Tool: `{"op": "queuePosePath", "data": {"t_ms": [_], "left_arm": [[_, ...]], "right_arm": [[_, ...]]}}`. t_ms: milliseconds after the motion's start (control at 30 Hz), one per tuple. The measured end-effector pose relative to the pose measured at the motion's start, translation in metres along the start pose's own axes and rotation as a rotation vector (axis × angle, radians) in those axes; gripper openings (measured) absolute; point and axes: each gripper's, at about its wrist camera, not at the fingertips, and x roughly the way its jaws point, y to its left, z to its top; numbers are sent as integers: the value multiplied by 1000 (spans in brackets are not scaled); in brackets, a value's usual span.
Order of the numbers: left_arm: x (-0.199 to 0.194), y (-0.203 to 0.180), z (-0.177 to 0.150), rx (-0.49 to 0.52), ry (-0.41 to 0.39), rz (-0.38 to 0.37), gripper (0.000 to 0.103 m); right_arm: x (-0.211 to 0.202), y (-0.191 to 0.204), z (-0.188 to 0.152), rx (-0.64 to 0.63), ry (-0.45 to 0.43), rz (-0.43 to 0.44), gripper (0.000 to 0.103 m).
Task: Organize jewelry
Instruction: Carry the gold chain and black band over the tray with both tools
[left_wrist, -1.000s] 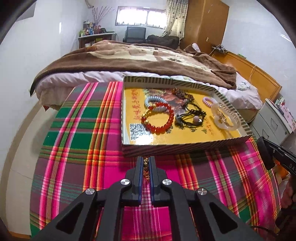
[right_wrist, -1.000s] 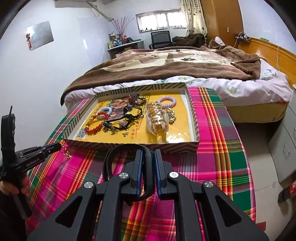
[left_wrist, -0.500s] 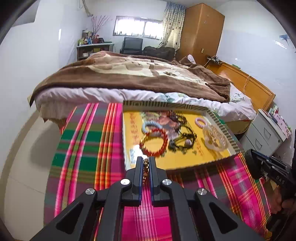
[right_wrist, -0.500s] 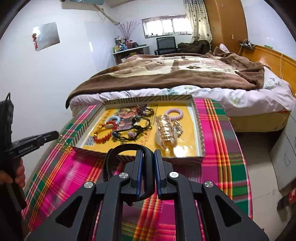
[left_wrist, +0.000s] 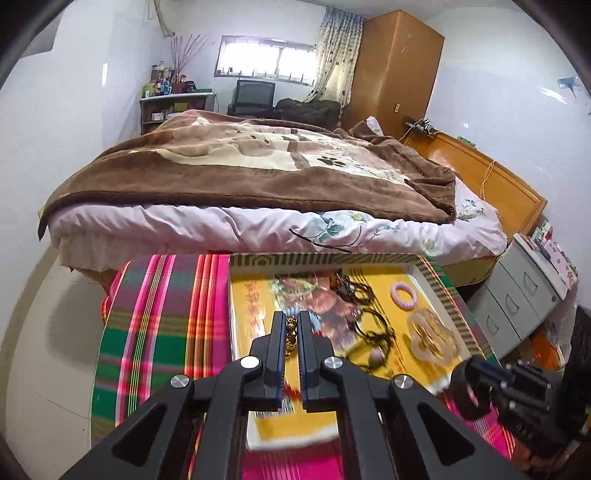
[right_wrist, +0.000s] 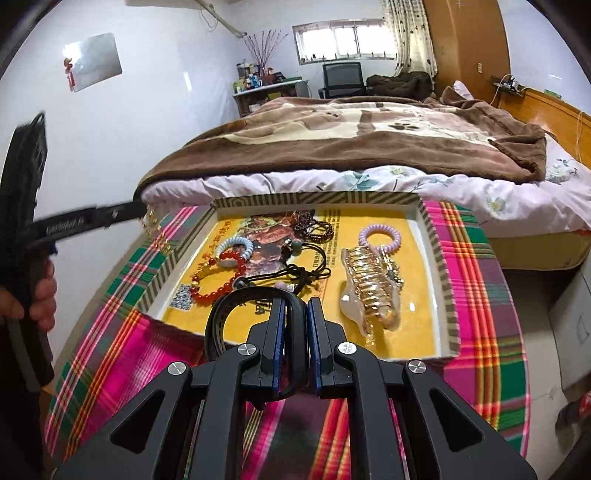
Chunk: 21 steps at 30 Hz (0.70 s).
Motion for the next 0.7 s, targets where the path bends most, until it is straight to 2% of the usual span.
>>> {"op": "queuePosePath", "data": {"t_ms": [333,700], "left_arm": [[86,2,36,4,71,-36,6],[145,-5,37,15,145,-54,6]], "right_arm": [[41,-4,4,-10,58,-10,12],[61,-6,4,-54,96,-30,12]]}}
